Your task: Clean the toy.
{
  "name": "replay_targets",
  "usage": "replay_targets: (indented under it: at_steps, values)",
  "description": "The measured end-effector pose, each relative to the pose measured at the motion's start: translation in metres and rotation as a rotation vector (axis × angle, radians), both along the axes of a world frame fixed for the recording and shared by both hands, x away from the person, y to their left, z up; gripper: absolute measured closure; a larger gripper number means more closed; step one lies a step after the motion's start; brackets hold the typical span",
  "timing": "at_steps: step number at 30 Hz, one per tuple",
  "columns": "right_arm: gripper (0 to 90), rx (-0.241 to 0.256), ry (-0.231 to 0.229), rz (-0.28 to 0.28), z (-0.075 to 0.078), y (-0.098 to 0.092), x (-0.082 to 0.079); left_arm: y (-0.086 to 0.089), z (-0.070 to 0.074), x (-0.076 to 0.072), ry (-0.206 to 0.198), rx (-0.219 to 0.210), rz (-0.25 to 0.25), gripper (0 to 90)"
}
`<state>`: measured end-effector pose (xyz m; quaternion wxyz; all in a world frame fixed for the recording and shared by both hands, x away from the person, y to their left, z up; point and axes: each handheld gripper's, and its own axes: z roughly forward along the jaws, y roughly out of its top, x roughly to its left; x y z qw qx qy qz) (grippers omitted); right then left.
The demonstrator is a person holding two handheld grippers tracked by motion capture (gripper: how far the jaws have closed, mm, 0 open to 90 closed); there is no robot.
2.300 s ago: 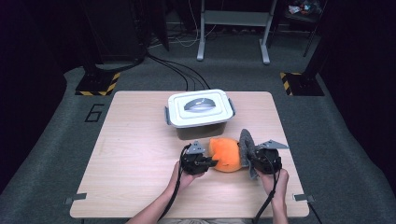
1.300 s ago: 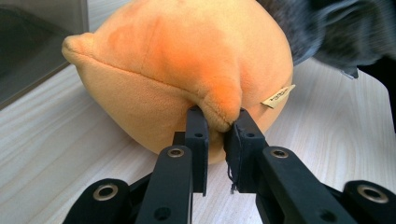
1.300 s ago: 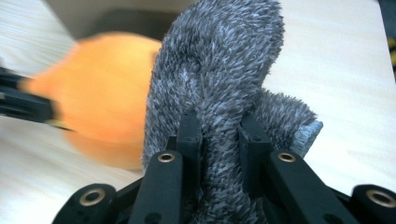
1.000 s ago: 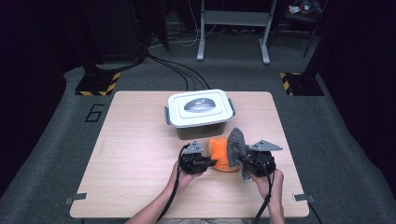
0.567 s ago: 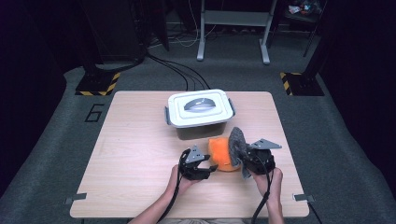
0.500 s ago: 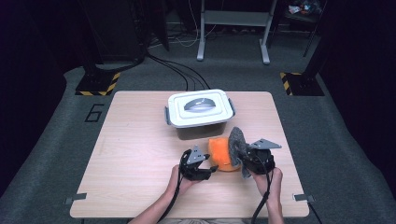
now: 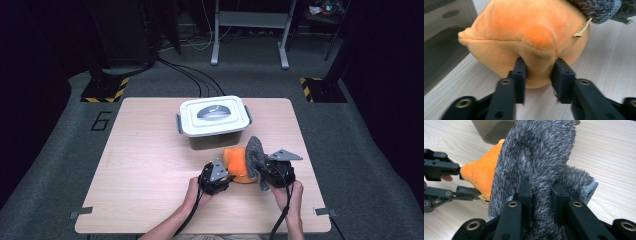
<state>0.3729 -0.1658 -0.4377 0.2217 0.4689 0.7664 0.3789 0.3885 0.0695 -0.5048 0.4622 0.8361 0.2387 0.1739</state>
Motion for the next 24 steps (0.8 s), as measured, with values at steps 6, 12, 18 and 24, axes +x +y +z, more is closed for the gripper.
replay_targets:
  at_steps: [6,12,18,24]
  values:
    - [73.9,0.006,-0.027,-0.016,0.011,-0.003,-0.006,0.006,0.007,0.007,0.087,-0.085,-0.022,76.7]
    - [73.8,0.013,-0.067,0.028,0.029,0.002,-0.02,0.01,0.016,0.013,0.2,-0.166,-0.065,77.5]
    - [73.7,-0.008,-0.082,0.104,0.039,0.022,-0.027,0.011,0.018,0.016,0.275,-0.201,-0.101,77.4]
    - [73.6,-0.082,-0.049,0.124,0.024,0.04,-0.013,0.011,0.016,0.019,0.294,-0.201,-0.093,76.9]
